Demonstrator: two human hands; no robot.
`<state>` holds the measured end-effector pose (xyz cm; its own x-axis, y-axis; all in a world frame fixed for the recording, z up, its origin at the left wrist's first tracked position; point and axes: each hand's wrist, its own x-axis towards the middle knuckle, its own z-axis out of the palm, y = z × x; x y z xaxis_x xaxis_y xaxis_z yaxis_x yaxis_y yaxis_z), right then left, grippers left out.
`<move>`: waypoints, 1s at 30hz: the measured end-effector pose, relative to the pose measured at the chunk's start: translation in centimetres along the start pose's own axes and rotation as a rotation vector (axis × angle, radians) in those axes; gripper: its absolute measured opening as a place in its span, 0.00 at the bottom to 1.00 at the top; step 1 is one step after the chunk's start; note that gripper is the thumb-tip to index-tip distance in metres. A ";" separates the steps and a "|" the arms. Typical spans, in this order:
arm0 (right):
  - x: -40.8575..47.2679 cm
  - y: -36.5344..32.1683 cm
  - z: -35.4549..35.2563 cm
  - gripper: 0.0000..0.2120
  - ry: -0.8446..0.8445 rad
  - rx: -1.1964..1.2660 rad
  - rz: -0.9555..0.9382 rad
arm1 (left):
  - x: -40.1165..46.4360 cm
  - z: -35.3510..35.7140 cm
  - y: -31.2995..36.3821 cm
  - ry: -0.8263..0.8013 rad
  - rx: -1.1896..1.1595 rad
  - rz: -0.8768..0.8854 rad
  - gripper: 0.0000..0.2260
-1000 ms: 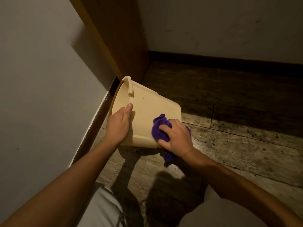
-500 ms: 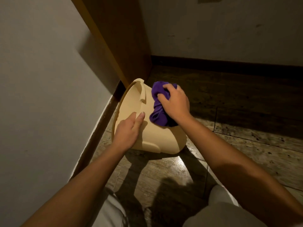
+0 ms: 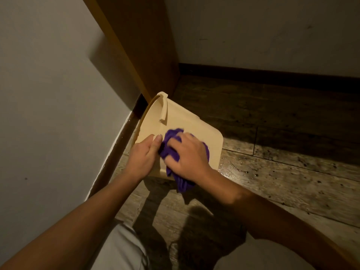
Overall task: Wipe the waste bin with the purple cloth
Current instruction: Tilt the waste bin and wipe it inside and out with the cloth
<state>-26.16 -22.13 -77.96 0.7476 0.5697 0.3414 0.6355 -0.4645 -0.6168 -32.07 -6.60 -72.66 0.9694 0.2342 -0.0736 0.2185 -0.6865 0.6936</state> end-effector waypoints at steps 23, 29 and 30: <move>9.7 3.3 -6.9 0.13 0.423 0.756 0.577 | -1.2 -1.7 1.5 -0.436 -0.212 -0.095 0.21; 5.7 3.4 -1.9 0.18 0.178 0.353 0.299 | -0.9 -1.5 1.5 -0.311 -0.258 -0.154 0.18; 4.5 3.6 -1.0 0.20 0.112 0.221 0.242 | -0.9 -1.4 1.5 -0.317 -0.262 -0.155 0.19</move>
<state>-20.30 -21.90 -77.95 0.8959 0.3773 0.2347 0.3893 -0.4119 -0.8239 -32.79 -6.85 -70.56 0.9226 0.0697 -0.3793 0.3682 -0.4520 0.8125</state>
